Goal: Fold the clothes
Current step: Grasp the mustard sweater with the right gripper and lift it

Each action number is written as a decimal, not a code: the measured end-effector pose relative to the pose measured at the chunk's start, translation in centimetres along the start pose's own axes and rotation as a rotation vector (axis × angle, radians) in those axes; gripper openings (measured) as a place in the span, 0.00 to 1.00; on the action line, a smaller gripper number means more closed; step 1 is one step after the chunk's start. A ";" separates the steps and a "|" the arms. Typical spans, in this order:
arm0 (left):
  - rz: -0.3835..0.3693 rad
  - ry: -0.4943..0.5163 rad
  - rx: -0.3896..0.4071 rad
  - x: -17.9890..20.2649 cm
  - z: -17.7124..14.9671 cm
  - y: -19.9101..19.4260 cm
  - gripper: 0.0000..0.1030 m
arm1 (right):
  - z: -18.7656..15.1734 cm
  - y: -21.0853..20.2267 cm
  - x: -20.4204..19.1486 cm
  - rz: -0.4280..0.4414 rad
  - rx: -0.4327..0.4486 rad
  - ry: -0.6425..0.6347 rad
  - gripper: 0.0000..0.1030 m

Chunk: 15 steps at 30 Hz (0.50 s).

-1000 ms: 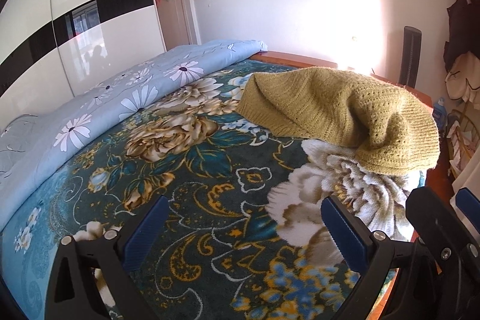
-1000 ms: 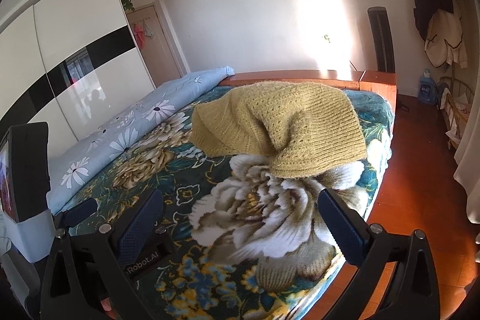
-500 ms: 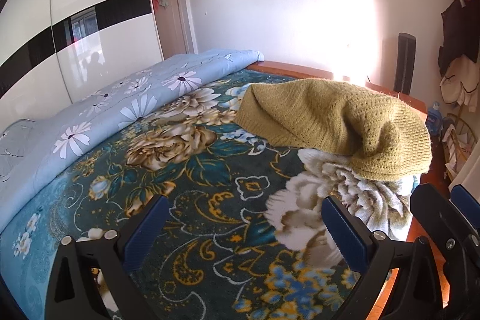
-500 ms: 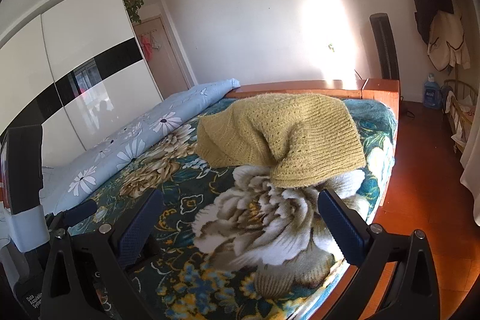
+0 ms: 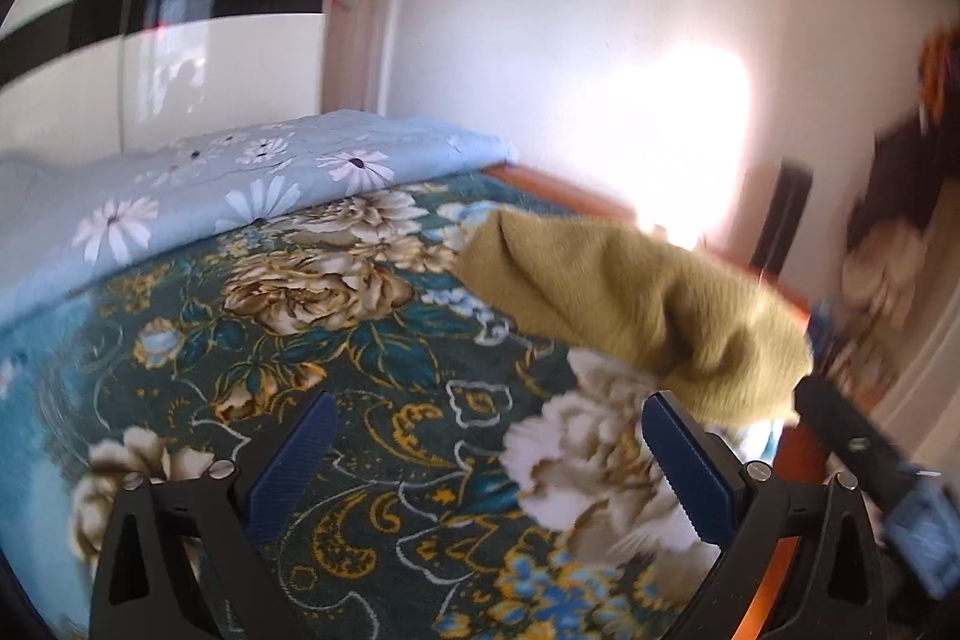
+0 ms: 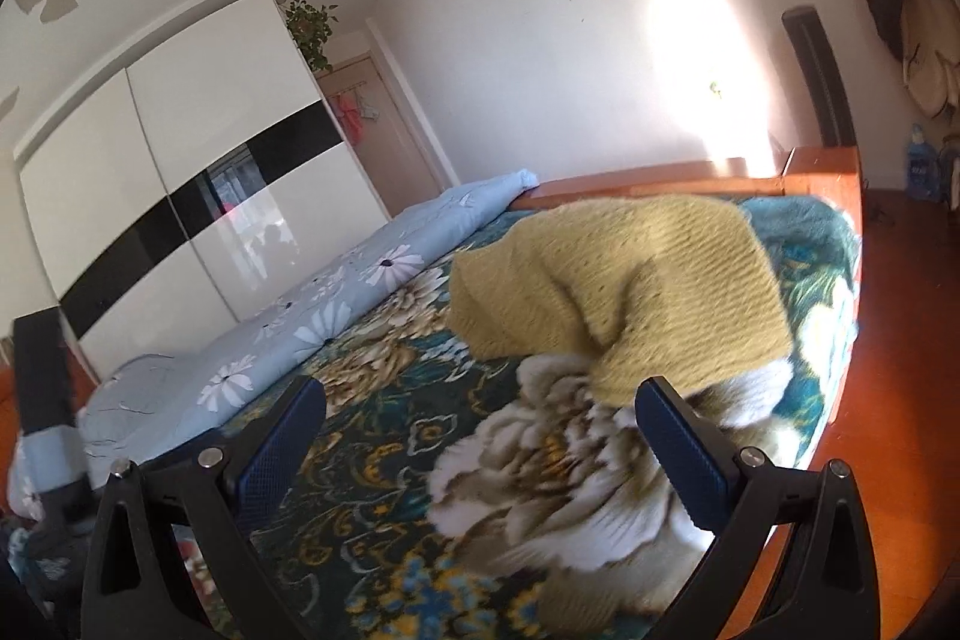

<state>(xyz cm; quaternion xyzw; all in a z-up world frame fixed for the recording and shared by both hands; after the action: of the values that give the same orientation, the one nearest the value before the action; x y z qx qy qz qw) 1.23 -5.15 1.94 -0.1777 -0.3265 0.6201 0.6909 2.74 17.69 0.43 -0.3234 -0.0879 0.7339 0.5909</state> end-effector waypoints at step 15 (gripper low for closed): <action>-0.173 -0.660 -0.047 -17.5 -4.4 -3.3 1.00 | 2.6 7.9 12.7 -0.100 -0.226 0.140 1.00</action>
<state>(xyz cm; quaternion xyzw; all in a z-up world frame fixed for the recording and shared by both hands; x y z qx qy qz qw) 6.30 -22.04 -3.11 0.0451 -0.5605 0.5756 0.5937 -6.38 27.82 -6.32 -0.4334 -0.1444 0.6647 0.5912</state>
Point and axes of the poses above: each gripper's, at about its wrist camera, not at the fingertips, and y roughly the way its jaws point, x to its right, z to its top, the point moved 5 cm from there along y, roughly the way its jaws point, and after that the axes turned 12 degrees about -x, right-handed, at the moved point
